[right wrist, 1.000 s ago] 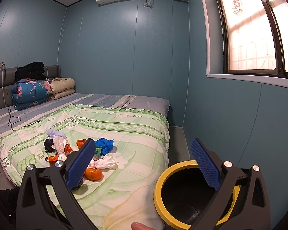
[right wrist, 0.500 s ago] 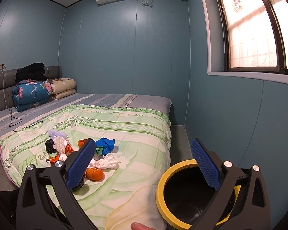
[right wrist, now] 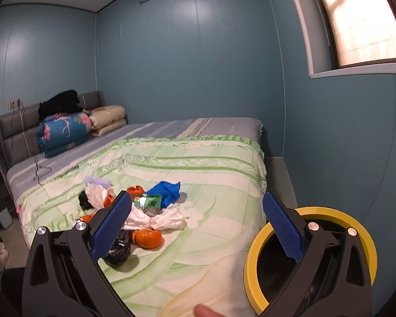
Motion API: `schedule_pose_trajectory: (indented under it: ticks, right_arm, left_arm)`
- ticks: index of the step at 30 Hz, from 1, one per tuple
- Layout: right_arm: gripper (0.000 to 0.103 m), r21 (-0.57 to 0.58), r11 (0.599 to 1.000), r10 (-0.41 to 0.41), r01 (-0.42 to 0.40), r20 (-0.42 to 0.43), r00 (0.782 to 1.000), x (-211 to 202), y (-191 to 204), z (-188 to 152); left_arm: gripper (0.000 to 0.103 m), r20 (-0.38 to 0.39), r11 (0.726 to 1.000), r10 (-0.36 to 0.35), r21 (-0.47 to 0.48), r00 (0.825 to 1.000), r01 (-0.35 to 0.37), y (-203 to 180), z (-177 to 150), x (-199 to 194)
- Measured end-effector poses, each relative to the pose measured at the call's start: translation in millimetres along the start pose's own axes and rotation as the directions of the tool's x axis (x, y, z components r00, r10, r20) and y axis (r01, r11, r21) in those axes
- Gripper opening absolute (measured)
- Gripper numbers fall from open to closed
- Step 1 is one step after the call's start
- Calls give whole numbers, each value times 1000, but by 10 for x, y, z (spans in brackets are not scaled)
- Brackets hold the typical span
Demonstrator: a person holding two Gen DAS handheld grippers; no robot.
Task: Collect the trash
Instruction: 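Reach the right tool to the blue cloth while the left tool reaches the black bag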
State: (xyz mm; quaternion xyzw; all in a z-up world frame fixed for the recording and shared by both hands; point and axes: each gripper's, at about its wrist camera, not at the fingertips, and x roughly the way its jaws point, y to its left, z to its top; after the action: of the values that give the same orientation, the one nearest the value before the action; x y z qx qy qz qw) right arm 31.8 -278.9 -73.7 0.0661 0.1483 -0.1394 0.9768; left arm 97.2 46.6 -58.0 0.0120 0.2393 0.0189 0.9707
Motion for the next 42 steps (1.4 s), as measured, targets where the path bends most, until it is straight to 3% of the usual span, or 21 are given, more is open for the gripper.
schedule_pose_trajectory:
  ticks: [7, 10, 14, 18, 21, 24, 27, 31, 34, 40, 42]
  right_arm:
    - [95, -104, 994, 37, -34, 23, 999, 304, 206, -50]
    - [95, -102, 992, 75, -75, -6, 997, 540, 262, 8]
    - [95, -113, 990, 84, -89, -48, 995, 932, 357, 89]
    - [95, -138, 984, 96, -110, -100, 990, 1328, 485, 100]
    - [95, -131, 981, 124, -143, -145, 982, 1577, 566, 91]
    - [95, -153, 977, 122, -150, -180, 976, 1825, 641, 71]
    - [95, -157, 976, 114, -150, -220, 969, 2046, 666, 70]
    - [95, -166, 975, 103, -151, -265, 959, 2284, 671, 115]
    - [95, -154, 974, 116, -168, -302, 946, 2472, 680, 163]
    - [95, -8, 984, 157, -179, -447, 881, 3050, 634, 213]
    - [95, -9, 985, 148, -171, -466, 873, 3162, 659, 199]
  left_arm:
    - [95, -130, 998, -55, -1, 990, 55, 215, 169, 833]
    - [95, -120, 994, -107, 9, 987, 109, 290, 306, 1120]
    - [95, -161, 991, -132, -16, 978, 131, 382, 511, 1590]
    - [95, -175, 993, -114, 21, 978, 119, 317, 606, 1964]
    - [95, -221, 981, -174, 47, 960, 189, 216, 569, 2228]
    - [95, -255, 974, -185, 80, 949, 212, 122, 507, 2457]
    - [95, -313, 967, -218, 58, 924, 248, 65, 465, 2700]
    - [95, -346, 963, -237, 41, 908, 267, 10, 464, 2926]
    - [95, -373, 960, -245, 35, 895, 278, -32, 451, 3058]
    - [95, -431, 960, -256, -8, 865, 280, -65, 387, 3309]
    - [95, -444, 959, -264, -23, 856, 284, -66, 372, 3371]
